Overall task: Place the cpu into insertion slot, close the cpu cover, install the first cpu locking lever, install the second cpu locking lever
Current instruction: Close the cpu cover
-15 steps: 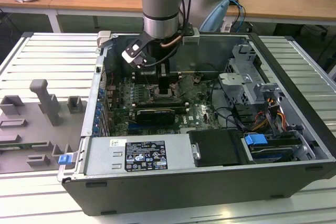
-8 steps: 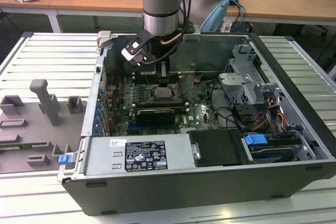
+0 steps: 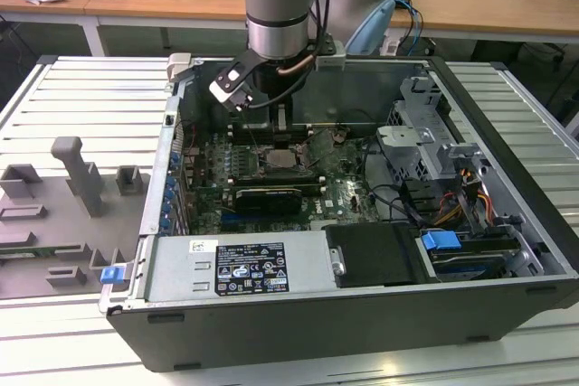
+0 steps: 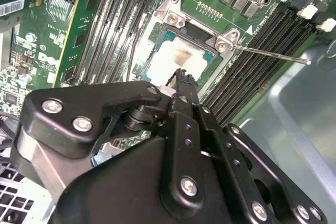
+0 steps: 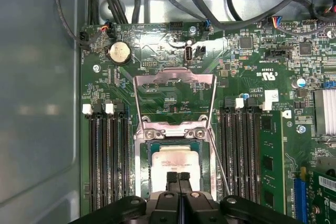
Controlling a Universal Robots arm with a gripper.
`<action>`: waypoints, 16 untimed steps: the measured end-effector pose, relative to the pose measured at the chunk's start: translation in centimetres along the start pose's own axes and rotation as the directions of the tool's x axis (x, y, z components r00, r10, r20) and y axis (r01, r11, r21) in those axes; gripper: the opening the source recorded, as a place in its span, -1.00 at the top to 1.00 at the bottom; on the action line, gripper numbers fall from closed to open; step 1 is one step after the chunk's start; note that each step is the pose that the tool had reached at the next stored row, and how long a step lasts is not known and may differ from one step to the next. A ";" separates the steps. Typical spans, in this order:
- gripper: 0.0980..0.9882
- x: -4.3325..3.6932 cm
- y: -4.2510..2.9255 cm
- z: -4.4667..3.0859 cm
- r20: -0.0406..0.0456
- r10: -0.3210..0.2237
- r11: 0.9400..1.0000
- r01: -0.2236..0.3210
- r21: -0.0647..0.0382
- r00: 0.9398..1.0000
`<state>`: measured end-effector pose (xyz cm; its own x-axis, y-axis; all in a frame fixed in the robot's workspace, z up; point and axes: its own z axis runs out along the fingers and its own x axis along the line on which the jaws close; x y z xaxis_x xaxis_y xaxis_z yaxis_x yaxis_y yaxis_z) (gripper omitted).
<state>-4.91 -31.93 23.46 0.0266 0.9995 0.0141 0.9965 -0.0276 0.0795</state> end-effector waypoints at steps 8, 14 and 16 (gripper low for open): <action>0.98 0.02 0.78 -0.10 0.000 0.000 1.000 0.000 0.002 1.000; 0.98 0.02 0.90 -0.46 0.000 0.000 1.000 0.000 0.002 1.000; 0.98 0.01 1.05 -0.45 0.000 0.000 1.000 0.000 0.002 1.000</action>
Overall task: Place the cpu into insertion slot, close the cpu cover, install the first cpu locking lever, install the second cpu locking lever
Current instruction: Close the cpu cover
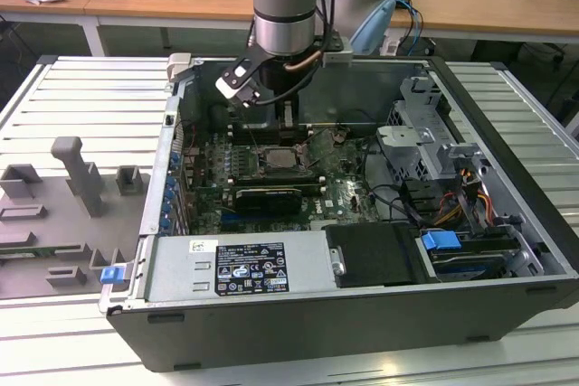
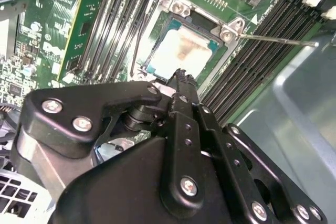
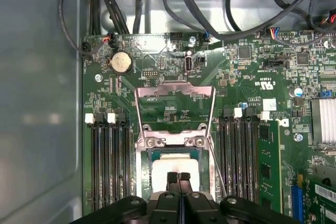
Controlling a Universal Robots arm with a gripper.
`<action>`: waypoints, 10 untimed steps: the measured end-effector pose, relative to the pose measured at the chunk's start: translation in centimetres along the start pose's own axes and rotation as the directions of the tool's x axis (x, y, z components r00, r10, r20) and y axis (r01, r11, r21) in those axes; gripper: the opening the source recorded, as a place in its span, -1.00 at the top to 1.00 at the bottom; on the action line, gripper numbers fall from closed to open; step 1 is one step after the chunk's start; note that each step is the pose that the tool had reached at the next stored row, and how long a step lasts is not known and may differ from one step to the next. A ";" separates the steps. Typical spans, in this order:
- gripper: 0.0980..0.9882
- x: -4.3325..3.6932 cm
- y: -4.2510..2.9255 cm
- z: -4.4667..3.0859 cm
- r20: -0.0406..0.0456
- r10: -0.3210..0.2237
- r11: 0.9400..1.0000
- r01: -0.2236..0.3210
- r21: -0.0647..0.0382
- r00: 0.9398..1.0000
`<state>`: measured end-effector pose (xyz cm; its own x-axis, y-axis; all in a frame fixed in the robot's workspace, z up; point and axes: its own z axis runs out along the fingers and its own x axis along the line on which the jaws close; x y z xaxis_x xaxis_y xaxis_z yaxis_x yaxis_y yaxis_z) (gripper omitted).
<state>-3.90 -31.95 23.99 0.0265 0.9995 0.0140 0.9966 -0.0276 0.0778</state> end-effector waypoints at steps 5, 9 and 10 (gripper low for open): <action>0.98 0.02 0.36 -0.64 0.000 0.000 1.000 0.000 0.000 1.000; 0.98 -0.36 1.38 -2.74 -0.076 0.006 1.000 -0.006 0.009 0.997; 0.98 -1.87 1.63 -2.65 -0.076 0.007 1.000 -0.006 0.010 0.997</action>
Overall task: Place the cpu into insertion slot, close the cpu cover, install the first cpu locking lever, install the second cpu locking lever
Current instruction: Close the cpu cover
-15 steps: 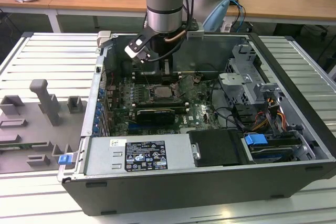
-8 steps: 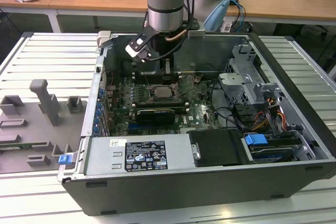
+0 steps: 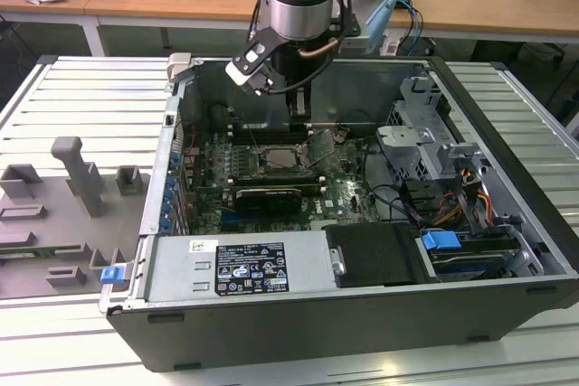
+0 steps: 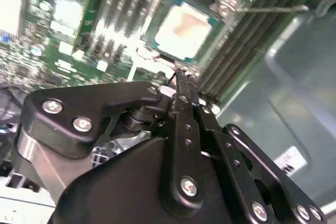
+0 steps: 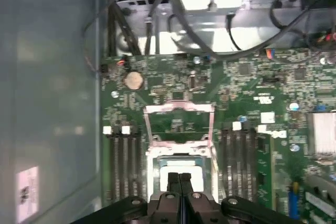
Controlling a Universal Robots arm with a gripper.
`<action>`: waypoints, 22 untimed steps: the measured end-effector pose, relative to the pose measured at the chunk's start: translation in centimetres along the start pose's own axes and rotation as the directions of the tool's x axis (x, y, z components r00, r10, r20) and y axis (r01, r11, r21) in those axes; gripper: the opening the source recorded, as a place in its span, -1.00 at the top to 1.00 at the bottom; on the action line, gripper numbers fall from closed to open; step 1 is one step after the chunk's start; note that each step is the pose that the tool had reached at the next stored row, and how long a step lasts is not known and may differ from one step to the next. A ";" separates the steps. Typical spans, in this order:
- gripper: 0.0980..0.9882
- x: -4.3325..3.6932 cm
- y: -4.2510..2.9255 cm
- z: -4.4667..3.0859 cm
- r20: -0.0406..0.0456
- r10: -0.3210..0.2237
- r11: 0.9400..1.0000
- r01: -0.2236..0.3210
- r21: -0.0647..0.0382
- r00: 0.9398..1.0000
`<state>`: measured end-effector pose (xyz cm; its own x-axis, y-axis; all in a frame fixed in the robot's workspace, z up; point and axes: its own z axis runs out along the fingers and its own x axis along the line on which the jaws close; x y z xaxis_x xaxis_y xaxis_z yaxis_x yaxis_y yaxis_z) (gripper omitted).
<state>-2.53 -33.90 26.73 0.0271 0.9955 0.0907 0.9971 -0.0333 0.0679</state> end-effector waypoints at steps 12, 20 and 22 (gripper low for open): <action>0.98 -0.24 2.42 0.29 -0.003 -0.047 0.999 0.047 0.010 0.999; 0.98 0.66 4.47 0.93 0.003 -0.050 0.999 0.050 0.015 0.999; 0.98 0.87 4.93 1.05 0.002 -0.049 0.999 0.049 0.016 0.999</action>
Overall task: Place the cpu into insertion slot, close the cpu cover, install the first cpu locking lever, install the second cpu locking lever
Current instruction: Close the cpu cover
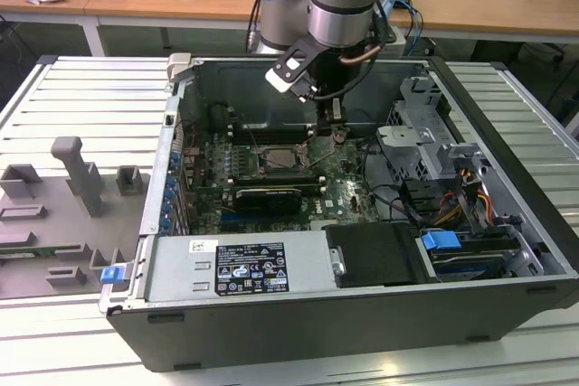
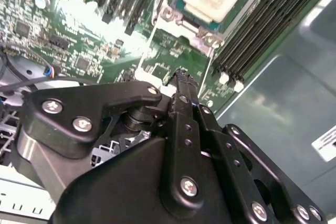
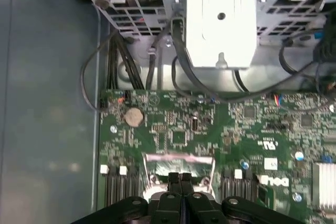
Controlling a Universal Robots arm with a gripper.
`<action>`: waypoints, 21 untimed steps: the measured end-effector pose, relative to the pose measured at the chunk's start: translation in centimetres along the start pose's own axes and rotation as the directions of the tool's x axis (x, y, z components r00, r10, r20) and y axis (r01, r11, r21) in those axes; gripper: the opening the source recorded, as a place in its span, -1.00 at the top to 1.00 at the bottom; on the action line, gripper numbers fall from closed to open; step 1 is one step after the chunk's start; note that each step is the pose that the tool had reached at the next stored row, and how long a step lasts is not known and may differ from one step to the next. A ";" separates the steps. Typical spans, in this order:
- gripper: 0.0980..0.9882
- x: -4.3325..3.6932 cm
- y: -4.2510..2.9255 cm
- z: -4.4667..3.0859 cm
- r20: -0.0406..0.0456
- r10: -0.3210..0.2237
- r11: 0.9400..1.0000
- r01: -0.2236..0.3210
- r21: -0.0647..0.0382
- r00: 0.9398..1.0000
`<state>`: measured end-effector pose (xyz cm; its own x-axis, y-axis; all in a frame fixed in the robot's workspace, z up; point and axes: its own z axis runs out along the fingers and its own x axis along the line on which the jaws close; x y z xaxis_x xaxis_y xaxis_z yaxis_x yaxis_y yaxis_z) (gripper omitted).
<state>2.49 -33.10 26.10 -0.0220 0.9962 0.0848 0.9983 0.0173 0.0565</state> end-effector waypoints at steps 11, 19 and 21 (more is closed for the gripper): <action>0.98 0.08 1.23 0.32 0.000 0.000 1.000 0.000 0.002 1.000; 0.98 0.07 1.77 0.35 0.002 0.000 1.000 0.000 0.002 1.000; 0.98 0.07 1.99 0.37 0.003 0.000 1.000 0.000 0.002 1.000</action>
<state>4.50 -32.96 25.85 -0.0219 0.9964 0.0819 0.9984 0.0175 0.0544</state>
